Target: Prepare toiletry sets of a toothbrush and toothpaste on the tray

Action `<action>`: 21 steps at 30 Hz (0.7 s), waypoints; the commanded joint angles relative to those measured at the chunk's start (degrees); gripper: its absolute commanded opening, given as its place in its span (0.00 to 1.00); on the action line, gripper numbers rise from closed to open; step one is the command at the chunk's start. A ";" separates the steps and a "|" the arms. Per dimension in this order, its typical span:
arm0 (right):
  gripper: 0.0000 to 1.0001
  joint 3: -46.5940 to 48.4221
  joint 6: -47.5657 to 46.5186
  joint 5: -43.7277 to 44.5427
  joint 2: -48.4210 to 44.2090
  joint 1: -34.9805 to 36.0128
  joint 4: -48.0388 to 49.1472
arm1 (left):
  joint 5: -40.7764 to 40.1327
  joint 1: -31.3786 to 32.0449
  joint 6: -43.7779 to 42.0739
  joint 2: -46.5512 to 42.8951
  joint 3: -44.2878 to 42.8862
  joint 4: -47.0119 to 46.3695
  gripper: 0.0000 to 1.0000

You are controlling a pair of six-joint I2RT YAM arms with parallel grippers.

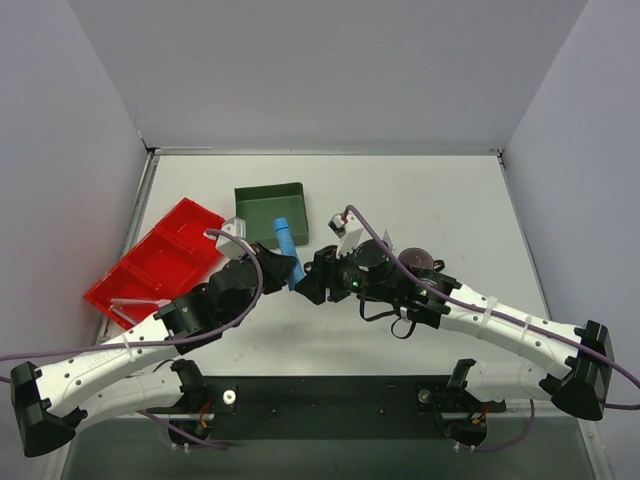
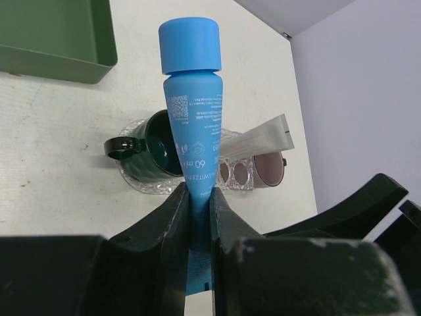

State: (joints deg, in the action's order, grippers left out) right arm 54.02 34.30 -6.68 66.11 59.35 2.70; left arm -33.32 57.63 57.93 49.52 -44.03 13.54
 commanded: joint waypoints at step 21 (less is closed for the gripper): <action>0.18 2.50 0.32 -1.23 3.06 -1.52 2.48 | 0.62 4.60 2.36 -0.21 0.79 -7.47 0.16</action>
State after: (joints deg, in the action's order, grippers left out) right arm 54.68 34.46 -7.77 69.23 58.70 2.61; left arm -32.93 61.45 59.44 49.58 -42.96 11.79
